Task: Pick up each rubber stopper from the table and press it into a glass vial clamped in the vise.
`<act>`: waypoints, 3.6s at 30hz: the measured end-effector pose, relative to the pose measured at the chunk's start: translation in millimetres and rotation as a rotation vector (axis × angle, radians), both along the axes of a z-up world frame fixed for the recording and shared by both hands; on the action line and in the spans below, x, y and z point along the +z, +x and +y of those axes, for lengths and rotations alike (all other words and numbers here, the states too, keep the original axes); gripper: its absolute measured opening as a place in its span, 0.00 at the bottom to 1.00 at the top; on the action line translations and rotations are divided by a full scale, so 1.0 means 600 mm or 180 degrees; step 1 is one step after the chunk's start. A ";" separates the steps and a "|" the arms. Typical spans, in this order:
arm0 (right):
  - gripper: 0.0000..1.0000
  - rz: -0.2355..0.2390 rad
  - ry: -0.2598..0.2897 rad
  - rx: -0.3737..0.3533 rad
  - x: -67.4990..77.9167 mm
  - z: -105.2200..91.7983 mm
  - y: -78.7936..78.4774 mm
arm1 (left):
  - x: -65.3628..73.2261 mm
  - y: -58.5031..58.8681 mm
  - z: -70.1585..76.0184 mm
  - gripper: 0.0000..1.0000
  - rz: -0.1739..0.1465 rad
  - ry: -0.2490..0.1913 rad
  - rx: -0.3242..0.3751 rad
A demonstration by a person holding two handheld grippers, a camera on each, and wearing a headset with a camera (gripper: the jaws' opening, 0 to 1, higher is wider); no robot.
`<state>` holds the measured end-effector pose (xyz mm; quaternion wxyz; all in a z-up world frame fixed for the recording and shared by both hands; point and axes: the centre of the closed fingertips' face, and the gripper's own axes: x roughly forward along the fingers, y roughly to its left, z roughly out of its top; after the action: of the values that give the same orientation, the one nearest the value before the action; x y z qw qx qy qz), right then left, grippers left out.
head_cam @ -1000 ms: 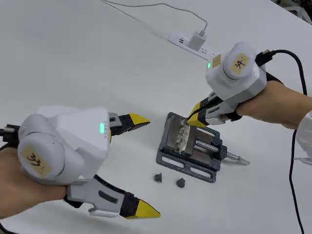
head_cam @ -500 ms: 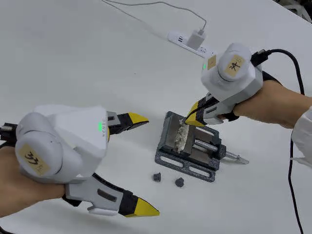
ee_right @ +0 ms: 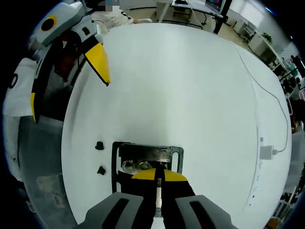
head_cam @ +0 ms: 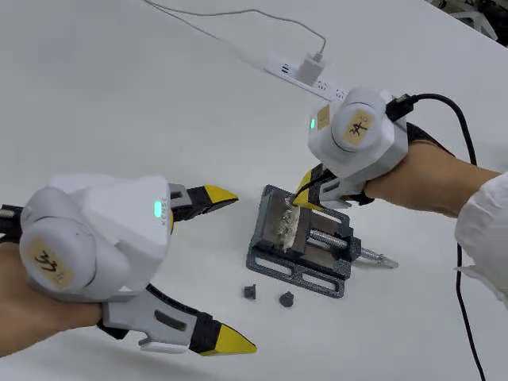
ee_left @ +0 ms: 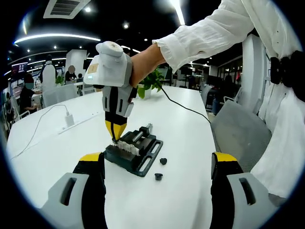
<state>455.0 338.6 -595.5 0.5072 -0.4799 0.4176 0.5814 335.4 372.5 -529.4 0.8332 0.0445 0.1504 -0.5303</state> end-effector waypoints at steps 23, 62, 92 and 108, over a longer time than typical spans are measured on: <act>0.01 0.0023 0.0290 -0.0273 0.002 0.001 0.012 | 0.011 -0.022 0.016 0.91 0.0009 0.0094 0.0036; 0.15 -0.0152 0.1337 -0.1103 0.095 -0.020 -0.007 | 0.015 -0.040 0.010 0.90 0.0006 0.0217 -0.0072; 0.23 -0.0267 0.2144 -0.1862 0.150 -0.107 -0.143 | 0.019 -0.048 -0.012 0.84 -0.0021 0.0469 -0.0289; 0.28 -0.0171 0.2358 -0.2013 0.138 -0.129 -0.210 | -0.008 -0.052 -0.022 0.80 0.0068 0.0593 -0.0333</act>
<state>328.9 261.3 -512.9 0.8063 -0.1315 0.2947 0.4958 304.1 359.1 -534.0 0.7950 0.1238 0.2053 -0.5573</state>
